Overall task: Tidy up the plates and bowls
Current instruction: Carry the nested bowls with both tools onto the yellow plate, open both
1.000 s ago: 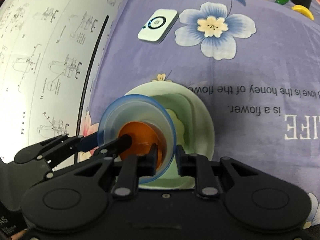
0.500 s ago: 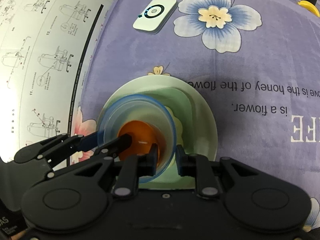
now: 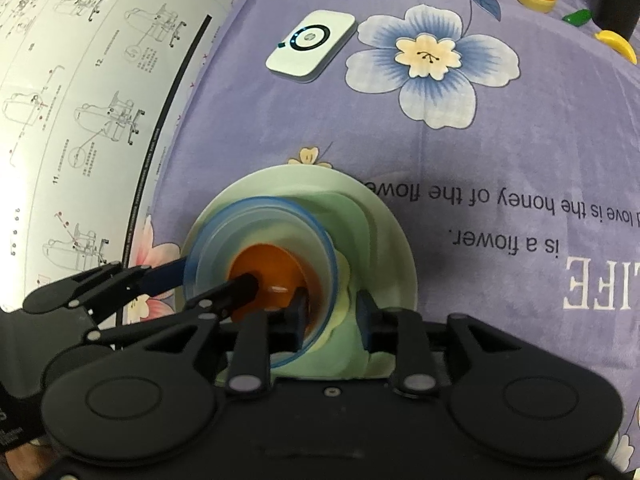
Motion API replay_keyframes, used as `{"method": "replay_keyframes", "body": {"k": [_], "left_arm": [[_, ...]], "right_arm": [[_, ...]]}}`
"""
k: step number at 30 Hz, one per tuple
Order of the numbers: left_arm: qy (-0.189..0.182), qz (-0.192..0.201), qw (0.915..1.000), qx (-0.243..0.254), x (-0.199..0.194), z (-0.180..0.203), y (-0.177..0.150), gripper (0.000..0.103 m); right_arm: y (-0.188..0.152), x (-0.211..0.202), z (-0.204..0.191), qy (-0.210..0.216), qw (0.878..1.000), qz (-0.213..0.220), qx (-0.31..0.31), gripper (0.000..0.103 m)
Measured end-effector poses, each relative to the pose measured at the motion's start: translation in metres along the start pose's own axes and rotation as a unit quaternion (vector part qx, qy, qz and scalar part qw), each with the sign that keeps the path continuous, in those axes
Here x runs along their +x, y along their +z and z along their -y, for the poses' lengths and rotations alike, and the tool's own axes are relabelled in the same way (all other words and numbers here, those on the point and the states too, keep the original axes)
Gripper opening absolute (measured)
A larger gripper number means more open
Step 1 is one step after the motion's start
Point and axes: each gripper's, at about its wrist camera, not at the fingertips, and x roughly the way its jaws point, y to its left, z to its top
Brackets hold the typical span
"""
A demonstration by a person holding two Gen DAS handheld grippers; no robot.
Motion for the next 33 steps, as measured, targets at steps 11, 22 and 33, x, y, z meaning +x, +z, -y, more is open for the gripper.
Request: {"method": "replay_keyframes", "body": {"k": [11, 22, 33], "left_arm": [[0.018, 0.021, 0.9996, -0.01, -0.009, -0.007, -0.002, 0.069], [0.05, 0.081, 0.9946, 0.041, -0.039, 0.004, -0.021, 0.103], [0.054, 0.094, 0.9915, 0.072, -0.053, 0.02, -0.035, 0.103]], "right_arm": [[-0.004, -0.011, 0.008, -0.015, 0.999, 0.028, -0.004, 0.065], [-0.023, -0.041, 0.014, -0.012, 0.997, 0.071, -0.033, 0.103], [-0.057, -0.057, 0.034, -0.033, 0.995, 0.093, -0.029, 0.103]]}}
